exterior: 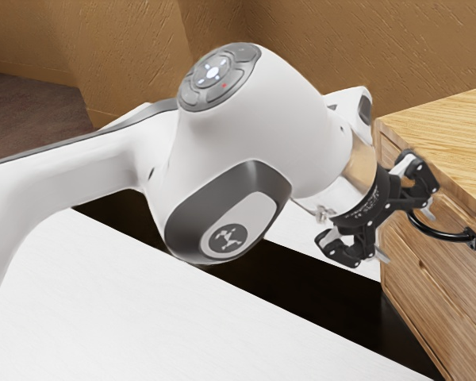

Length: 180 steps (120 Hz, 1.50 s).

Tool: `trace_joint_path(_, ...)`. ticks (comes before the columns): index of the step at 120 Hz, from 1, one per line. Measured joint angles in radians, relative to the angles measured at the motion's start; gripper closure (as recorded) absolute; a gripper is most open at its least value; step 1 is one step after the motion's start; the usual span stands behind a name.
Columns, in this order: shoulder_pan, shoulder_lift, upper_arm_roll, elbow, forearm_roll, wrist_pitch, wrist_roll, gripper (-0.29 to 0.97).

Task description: Pull the drawer handle with one arm to open the drawer

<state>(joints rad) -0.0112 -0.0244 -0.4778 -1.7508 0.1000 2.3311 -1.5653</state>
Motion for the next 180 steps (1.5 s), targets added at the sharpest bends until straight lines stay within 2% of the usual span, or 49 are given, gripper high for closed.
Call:
trace_joint_path(62, 0.028, 0.014, -0.028, -0.001, -0.002, -0.001, -0.004, 0.21)
trace_joint_path(100, -0.001, -0.045, -0.03, -0.042, -0.006, -0.009, -0.007, 0.21)
trace_joint_path(180, 0.001, -0.124, -0.014, -0.123, -0.047, -0.012, -0.009, 0.21)
